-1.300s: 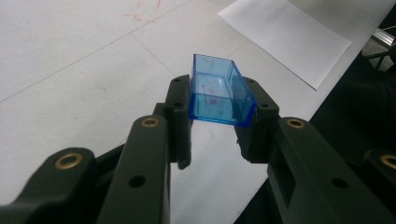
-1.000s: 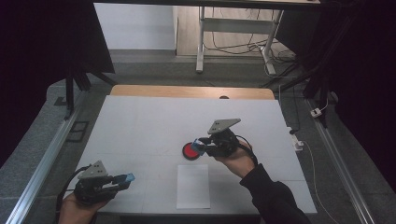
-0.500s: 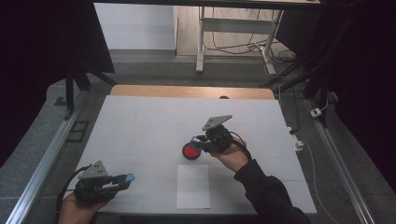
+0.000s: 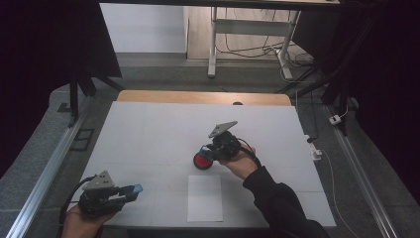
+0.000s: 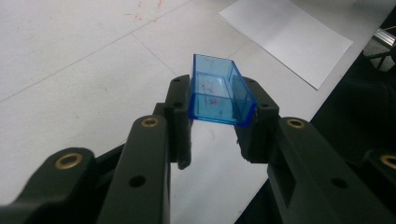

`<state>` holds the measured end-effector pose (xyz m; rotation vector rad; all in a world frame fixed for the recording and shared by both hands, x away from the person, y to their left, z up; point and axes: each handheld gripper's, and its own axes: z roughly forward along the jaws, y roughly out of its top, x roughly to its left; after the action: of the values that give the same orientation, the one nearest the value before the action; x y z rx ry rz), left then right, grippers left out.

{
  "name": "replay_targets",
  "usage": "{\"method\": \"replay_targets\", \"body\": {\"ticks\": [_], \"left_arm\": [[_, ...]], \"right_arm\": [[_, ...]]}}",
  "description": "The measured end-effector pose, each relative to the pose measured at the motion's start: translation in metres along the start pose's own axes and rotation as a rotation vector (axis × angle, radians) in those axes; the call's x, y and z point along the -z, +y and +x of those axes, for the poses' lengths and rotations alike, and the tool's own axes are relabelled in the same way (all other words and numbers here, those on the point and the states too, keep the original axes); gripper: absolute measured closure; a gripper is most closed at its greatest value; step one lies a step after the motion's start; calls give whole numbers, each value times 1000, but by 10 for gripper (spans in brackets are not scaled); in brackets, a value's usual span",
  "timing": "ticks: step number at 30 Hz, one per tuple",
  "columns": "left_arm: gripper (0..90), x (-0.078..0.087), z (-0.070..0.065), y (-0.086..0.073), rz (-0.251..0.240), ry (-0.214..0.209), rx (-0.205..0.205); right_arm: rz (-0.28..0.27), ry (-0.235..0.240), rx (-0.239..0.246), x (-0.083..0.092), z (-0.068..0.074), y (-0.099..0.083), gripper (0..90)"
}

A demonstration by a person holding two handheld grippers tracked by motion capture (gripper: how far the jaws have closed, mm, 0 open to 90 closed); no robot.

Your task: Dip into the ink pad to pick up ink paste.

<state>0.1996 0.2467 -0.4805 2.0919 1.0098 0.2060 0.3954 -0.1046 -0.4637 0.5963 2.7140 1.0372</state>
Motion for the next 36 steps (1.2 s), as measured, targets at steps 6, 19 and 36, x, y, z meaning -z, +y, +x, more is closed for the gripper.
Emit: {"method": "replay_targets", "body": {"ticks": [6,19,36], "left_arm": [[681,0,0,0,1,0,0],[681,0,0,0,2,-1,-1],[680,-1,0,0,9,1,0]], "right_arm": [[22,3,2,-8,-2,-1,704],[38,2,-6,-18,-5,0,703],[65,-21,22,-24,0,6,706]]}}
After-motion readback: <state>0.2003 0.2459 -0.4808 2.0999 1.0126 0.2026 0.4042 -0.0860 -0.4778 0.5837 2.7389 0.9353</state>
